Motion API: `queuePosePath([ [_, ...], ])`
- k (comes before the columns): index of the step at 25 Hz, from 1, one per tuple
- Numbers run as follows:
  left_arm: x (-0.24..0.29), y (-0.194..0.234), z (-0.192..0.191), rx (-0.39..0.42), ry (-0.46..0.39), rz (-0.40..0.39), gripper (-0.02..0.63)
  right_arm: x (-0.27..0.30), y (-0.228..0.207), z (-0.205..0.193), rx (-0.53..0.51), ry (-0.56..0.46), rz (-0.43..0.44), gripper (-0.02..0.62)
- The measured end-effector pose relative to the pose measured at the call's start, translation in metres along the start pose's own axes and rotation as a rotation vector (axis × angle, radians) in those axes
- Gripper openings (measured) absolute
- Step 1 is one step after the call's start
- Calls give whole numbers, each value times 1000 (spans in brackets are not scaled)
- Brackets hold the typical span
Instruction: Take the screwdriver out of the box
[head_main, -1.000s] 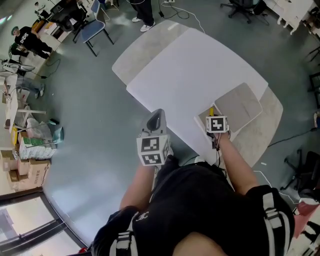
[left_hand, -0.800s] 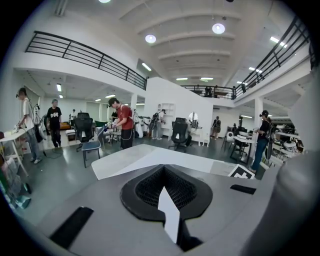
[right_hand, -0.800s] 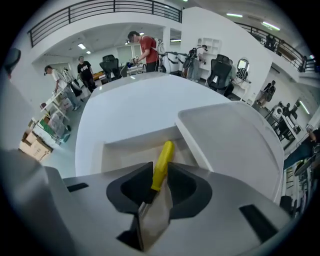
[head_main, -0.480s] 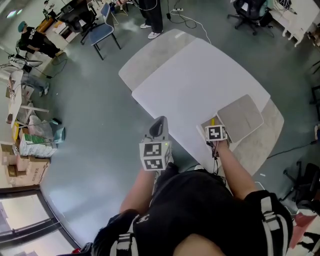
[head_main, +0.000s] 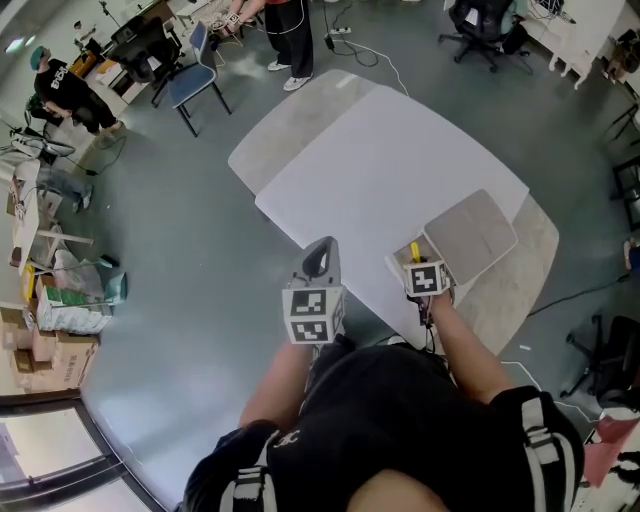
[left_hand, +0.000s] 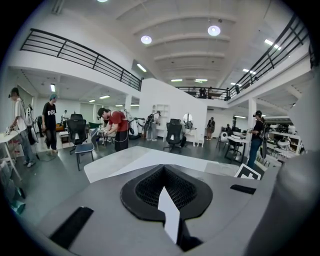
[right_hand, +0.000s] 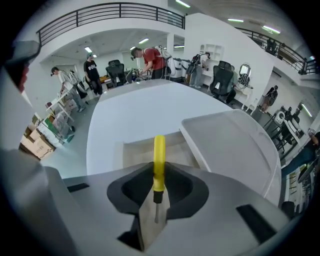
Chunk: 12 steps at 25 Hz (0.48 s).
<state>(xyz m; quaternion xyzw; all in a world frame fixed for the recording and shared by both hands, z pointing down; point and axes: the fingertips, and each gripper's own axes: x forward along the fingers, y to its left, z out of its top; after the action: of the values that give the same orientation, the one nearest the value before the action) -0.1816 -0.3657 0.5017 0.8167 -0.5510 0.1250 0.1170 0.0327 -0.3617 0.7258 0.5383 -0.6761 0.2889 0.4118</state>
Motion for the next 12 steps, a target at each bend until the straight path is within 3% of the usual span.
queuePosePath([
  [3, 3, -4, 1, 0, 2, -19, 5, -12, 1, -5, 28, 2, -4, 58],
  [8, 8, -17, 8, 19, -8, -57, 5, -47, 2, 39, -8, -222, 0, 58],
  [12, 14, -30, 14, 25, -19, -88, 5, -73, -7, 59, -1, -318, -22, 58],
])
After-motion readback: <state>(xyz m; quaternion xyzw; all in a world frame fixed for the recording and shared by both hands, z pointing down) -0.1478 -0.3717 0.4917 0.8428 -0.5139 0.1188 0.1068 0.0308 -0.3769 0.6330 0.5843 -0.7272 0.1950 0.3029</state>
